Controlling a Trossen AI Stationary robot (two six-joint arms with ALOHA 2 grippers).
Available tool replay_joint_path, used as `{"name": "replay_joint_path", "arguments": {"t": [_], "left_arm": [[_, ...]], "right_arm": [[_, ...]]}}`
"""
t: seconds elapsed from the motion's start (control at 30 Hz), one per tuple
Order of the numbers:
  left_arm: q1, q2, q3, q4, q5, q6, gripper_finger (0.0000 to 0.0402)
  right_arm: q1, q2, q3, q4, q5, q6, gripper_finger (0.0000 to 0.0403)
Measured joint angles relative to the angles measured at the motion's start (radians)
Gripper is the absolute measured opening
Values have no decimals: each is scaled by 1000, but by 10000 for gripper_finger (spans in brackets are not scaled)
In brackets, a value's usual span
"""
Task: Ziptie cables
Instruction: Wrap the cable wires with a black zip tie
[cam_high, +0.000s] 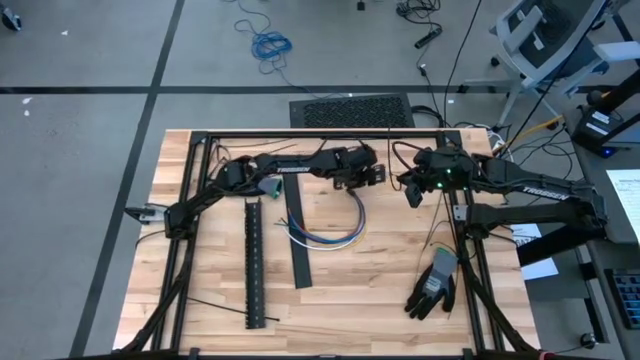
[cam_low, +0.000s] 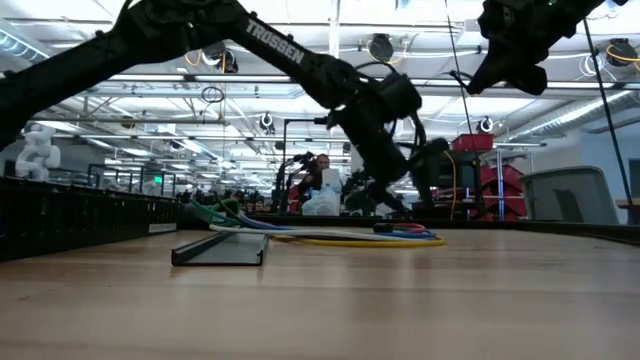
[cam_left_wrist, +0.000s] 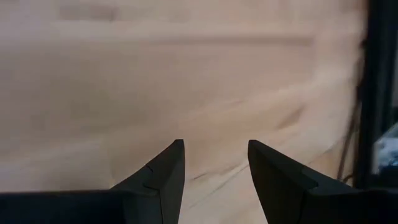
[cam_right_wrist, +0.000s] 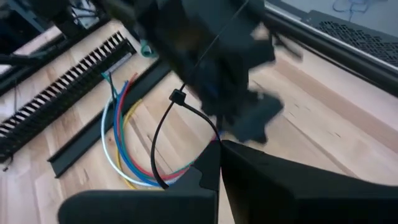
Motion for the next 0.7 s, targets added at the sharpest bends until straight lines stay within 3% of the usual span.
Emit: {"name": "replay_joint_path", "arguments": {"t": [0.13,0.3,0.7], "left_arm": [[-35,21,1,-25,74,-42,171],[-105,14,3,-85,135,79,171],[-280,-12,5,-483,248,316,171]], "right_arm": [[0,-3,0,33,0,4,0],[0,-4,0,61,4,-16,0],[-2,-5,1,72,7,-30,0]]}}
